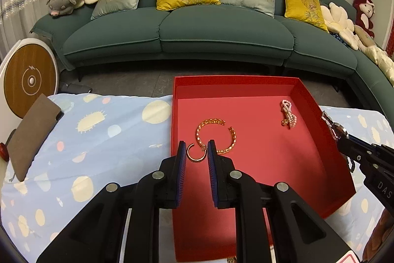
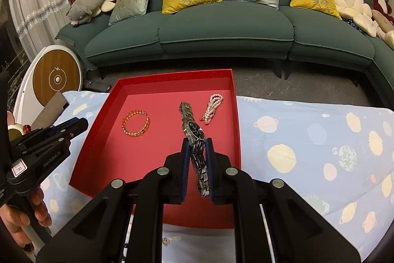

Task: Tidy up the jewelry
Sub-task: 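Carry the earring and watch over the red box with both tools, then open both tools to release the earring and watch into the box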

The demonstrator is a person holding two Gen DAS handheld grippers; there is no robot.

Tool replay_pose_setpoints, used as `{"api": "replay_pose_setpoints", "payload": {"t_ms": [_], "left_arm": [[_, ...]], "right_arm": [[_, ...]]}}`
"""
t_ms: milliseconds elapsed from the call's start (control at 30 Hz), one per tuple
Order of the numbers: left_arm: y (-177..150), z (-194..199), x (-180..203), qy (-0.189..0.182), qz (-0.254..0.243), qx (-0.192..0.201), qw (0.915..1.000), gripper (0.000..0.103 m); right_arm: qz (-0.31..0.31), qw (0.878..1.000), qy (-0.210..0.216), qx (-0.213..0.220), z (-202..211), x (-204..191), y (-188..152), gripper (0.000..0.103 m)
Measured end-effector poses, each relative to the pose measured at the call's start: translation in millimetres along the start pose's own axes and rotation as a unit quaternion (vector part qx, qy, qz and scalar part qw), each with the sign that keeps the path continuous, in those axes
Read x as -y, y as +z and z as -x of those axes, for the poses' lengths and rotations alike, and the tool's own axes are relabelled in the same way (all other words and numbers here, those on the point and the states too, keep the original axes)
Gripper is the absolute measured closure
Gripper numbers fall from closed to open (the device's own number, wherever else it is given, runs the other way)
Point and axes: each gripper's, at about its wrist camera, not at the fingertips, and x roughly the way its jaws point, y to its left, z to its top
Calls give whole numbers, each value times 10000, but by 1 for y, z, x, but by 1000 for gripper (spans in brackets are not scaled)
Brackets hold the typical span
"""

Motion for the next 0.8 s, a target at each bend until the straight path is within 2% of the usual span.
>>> {"api": "replay_pose_setpoints", "payload": {"t_ms": [333,433,567,800], "left_arm": [[-4,-45,1,-21,-99,-238,9997,88],[-2,-46,3,-26,-135,-154,9998,87],[-1,-48,3,-19,-92,-147,9998,83],[0,-44,4,-87,-126,-188,9997,69]], "right_arm": [[-209,9996,-27,-205,-54,14,-5,91],[-183,9996,-21,-213,-62,13,-6,91],[-74,9999,-6,-149,-62,11,-8,88],[-108,9999,84,-55,-57,9,-6,88]]}}
